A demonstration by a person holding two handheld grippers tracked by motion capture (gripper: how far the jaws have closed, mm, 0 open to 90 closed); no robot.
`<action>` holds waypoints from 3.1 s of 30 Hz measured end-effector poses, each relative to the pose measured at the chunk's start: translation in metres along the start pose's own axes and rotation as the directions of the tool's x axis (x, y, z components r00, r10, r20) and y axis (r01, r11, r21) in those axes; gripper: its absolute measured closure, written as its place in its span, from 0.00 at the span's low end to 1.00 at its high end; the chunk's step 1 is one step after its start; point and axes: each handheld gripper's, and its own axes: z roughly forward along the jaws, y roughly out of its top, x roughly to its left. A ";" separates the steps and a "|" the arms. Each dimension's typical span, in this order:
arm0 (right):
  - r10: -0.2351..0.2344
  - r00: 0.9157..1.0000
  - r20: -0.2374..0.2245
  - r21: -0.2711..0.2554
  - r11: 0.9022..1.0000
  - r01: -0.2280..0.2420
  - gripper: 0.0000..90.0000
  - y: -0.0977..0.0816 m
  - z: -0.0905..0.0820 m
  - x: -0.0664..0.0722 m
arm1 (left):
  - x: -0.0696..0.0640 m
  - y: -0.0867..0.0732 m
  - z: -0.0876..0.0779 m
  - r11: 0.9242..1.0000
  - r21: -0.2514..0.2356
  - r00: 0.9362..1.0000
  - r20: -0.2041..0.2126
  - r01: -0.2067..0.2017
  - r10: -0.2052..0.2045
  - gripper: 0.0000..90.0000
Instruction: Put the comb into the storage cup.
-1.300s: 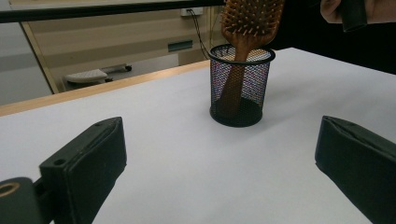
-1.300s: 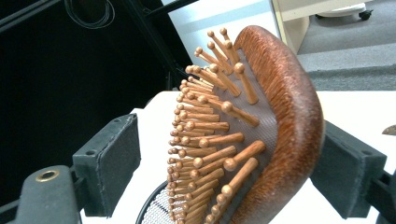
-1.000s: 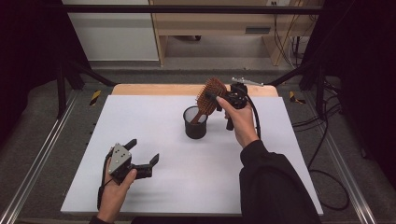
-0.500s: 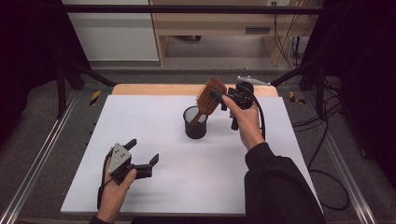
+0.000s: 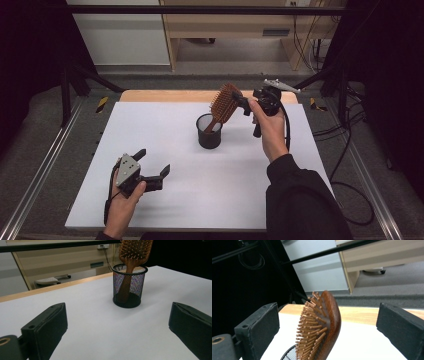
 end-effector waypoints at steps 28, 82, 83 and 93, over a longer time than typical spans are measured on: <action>-0.067 0.998 0.021 -0.091 0.993 0.069 0.07 0.019 -0.053 -0.015 | 0.005 -0.001 -0.003 1.000 -0.007 1.000 -0.016 0.013 -0.014 0.02; -0.292 0.950 0.106 -0.097 0.948 0.302 0.04 -0.052 -0.163 -0.051 | 0.060 -0.005 -0.054 0.990 -0.098 0.984 -0.132 0.106 -0.118 0.02; -0.295 0.950 0.105 -0.097 0.947 0.305 0.04 -0.055 -0.164 -0.052 | 0.060 -0.005 -0.054 0.989 -0.099 0.984 -0.133 0.106 -0.119 0.02; -0.294 0.949 0.116 -0.098 0.947 0.305 0.04 -0.078 -0.174 -0.060 | 0.059 -0.007 -0.055 0.990 -0.093 0.984 -0.135 0.106 -0.118 0.02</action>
